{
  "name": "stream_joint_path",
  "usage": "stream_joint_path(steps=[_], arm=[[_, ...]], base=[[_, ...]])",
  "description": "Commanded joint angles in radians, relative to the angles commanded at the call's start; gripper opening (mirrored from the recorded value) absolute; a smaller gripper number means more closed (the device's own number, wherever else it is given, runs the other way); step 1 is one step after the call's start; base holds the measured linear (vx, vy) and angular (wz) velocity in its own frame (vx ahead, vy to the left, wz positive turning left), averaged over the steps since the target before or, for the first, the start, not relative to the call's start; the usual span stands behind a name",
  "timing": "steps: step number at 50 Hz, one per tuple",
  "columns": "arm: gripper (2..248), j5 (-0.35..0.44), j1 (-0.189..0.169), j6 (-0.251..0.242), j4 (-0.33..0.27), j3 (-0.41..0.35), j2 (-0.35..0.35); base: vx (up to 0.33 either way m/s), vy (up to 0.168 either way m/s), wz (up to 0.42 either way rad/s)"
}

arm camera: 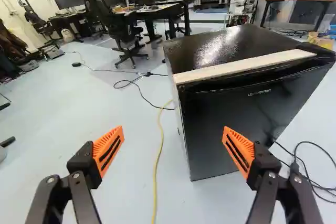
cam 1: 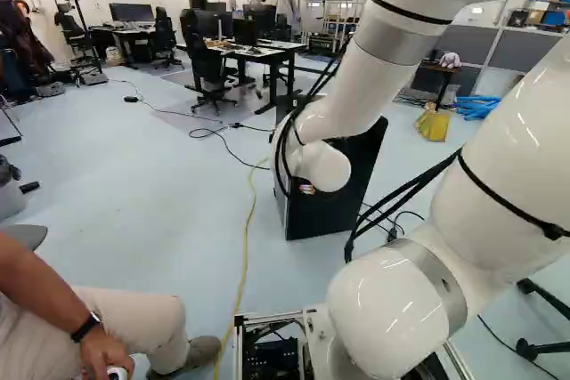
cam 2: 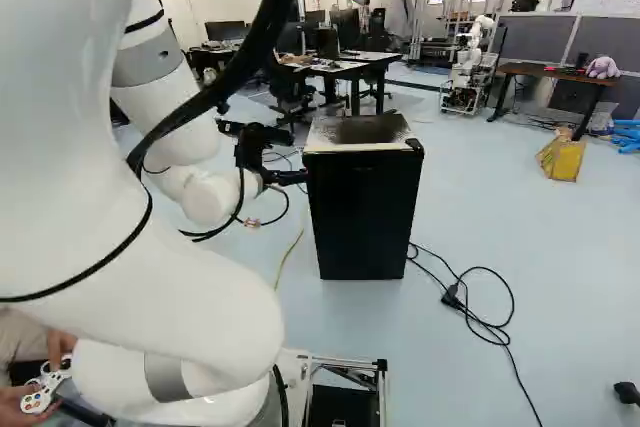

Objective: Grab a drink from the fridge

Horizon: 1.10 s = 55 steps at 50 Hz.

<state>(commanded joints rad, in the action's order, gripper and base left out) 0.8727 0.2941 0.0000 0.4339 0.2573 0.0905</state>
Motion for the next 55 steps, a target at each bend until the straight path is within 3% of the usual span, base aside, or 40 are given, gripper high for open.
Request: stream_joint_path(steps=[27, 55], arm=[[247, 0.007, 0.088, 0.000, 0.143, 0.091, -0.150], [247, 0.078, 0.168, 0.000, 0.292, 0.200, -0.325]], base=[[0.000, 0.000, 0.000], [0.000, 0.000, 0.000]])
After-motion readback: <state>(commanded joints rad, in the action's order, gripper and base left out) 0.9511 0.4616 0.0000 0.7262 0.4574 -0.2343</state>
